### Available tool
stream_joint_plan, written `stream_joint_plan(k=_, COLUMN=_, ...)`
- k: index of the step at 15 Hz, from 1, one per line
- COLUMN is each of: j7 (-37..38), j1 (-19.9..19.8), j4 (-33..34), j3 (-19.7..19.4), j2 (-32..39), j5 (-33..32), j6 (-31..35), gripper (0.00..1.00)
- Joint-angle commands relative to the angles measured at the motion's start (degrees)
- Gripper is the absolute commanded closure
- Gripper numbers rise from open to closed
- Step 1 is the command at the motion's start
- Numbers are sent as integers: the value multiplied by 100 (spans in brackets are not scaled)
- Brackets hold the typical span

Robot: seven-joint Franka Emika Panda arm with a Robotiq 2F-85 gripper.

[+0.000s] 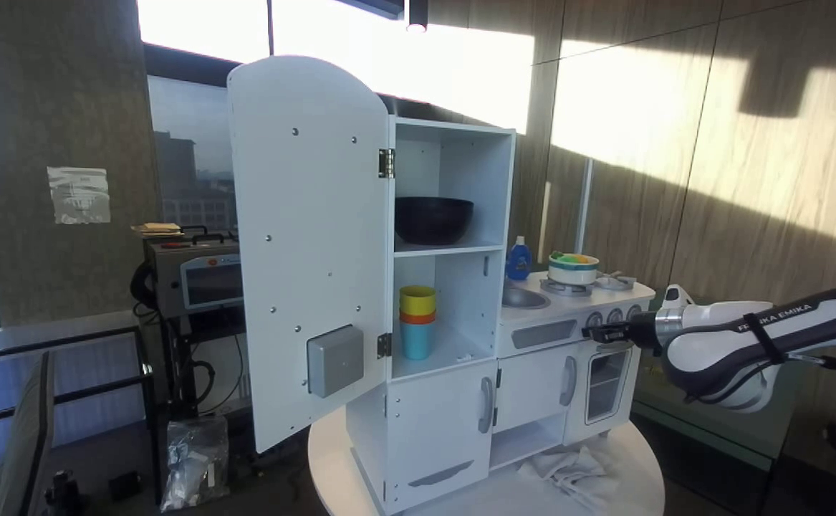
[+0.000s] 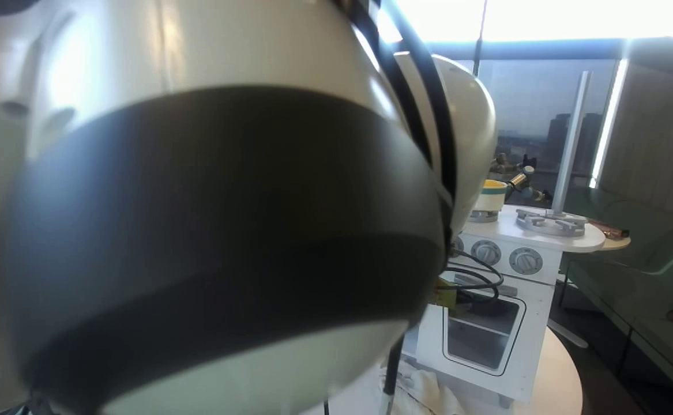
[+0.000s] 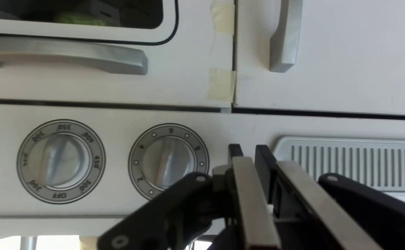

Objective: Turn the dial on the mini stove

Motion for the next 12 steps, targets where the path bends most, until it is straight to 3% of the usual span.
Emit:
stream_joint_plan(k=1, j7=-320, j1=42, j4=-156, j3=-42, j2=111, j5=-95, j6=126, gripper=55)
stream_joint_plan(k=9, j7=-568, j1=81, j4=37, j3=-45, j2=446, j5=333, j6=232, gripper=0)
stream_joint_plan(k=12, j7=-559, j1=180, j4=167, j3=-119, j2=546, j5=542, j6=238, gripper=0)
